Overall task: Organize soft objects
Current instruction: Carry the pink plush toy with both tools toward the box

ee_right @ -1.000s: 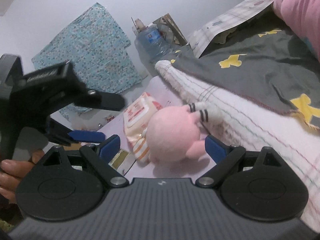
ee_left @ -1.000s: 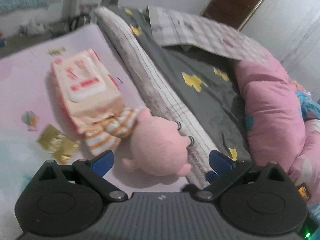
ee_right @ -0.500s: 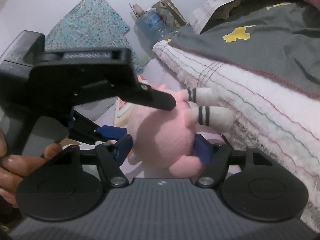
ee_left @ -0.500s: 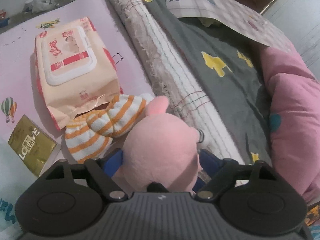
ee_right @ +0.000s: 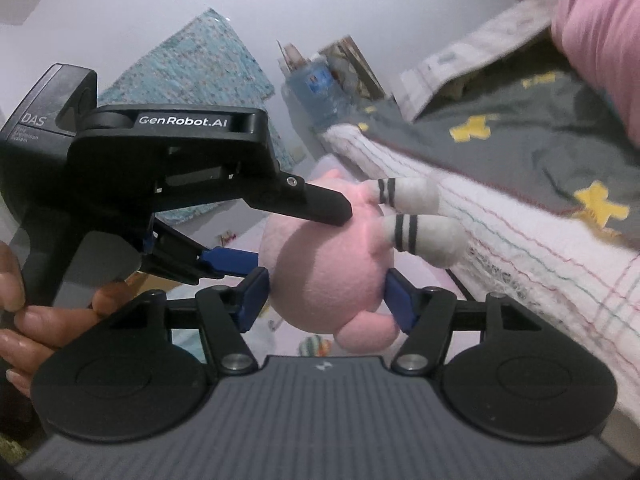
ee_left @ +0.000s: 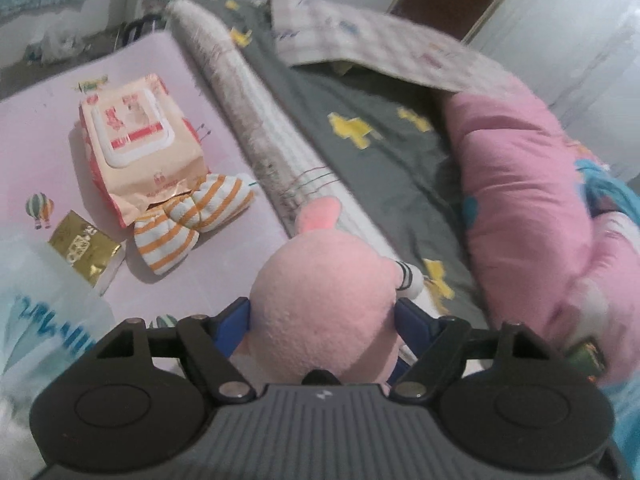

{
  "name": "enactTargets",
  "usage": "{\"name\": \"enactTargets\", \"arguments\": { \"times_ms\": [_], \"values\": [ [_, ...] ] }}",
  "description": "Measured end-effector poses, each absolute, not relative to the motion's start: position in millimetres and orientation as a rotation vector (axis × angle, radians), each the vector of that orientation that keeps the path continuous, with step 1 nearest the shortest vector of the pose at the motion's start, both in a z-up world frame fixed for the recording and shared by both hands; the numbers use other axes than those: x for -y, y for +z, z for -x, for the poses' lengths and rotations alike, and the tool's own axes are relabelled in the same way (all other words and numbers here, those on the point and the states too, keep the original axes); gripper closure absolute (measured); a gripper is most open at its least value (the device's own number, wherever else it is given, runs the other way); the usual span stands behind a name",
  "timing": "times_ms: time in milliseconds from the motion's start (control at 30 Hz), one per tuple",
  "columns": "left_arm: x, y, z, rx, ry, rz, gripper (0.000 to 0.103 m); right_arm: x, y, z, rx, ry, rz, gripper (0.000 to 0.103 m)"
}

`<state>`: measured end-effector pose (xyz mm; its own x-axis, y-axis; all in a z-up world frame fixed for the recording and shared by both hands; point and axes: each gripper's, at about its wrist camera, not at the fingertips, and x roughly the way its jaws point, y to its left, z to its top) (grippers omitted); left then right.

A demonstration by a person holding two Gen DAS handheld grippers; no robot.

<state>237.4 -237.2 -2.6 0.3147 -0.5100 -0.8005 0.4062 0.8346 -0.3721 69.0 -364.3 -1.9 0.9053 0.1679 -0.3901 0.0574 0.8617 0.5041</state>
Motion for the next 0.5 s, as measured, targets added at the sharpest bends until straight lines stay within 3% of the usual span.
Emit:
{"name": "enactTargets", "arguments": {
  "times_ms": [500],
  "values": [
    [74.6, 100.5, -135.0, -0.82, -0.45, 0.261, 0.024, 235.3, 99.4, -21.7, -0.333, 0.349, -0.329, 0.041]
  ]
}}
